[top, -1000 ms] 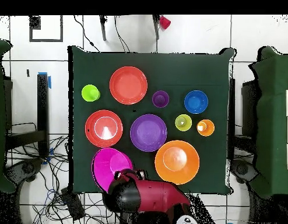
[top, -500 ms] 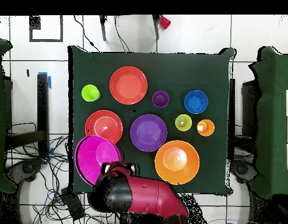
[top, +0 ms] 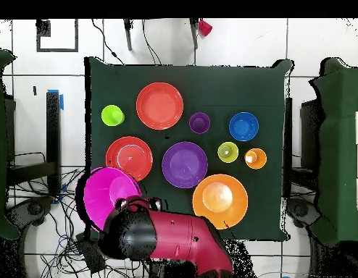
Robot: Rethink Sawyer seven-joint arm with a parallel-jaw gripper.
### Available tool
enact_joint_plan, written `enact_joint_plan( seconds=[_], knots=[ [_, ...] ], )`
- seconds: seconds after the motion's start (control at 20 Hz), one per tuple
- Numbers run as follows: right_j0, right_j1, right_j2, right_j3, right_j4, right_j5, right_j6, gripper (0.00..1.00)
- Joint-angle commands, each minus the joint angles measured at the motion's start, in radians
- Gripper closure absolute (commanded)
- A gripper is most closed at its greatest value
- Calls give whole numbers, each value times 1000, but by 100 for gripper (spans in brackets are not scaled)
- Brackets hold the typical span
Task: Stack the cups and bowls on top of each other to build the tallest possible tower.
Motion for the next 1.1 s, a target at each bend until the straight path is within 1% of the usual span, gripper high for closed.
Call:
enact_joint_plan(
  seconds=[0.05,0.1,0.15,0.3,0.45,0.5,0.7,0.85,1.1],
  knots=[
    [-3,77,82,-210,5,156,61,100],
    [-7,82,88,-225,3,162,50,100],
    [-7,100,90,-260,-13,176,43,100],
    [-4,125,87,-319,-60,195,24,100],
    [9,143,81,-376,-84,235,33,100],
    [9,146,83,-380,-82,231,29,100],
    [8,198,99,-441,-73,224,16,100],
    [13,235,96,-489,-83,251,21,100],
    [16,283,93,-530,-94,219,8,100]
  ],
)
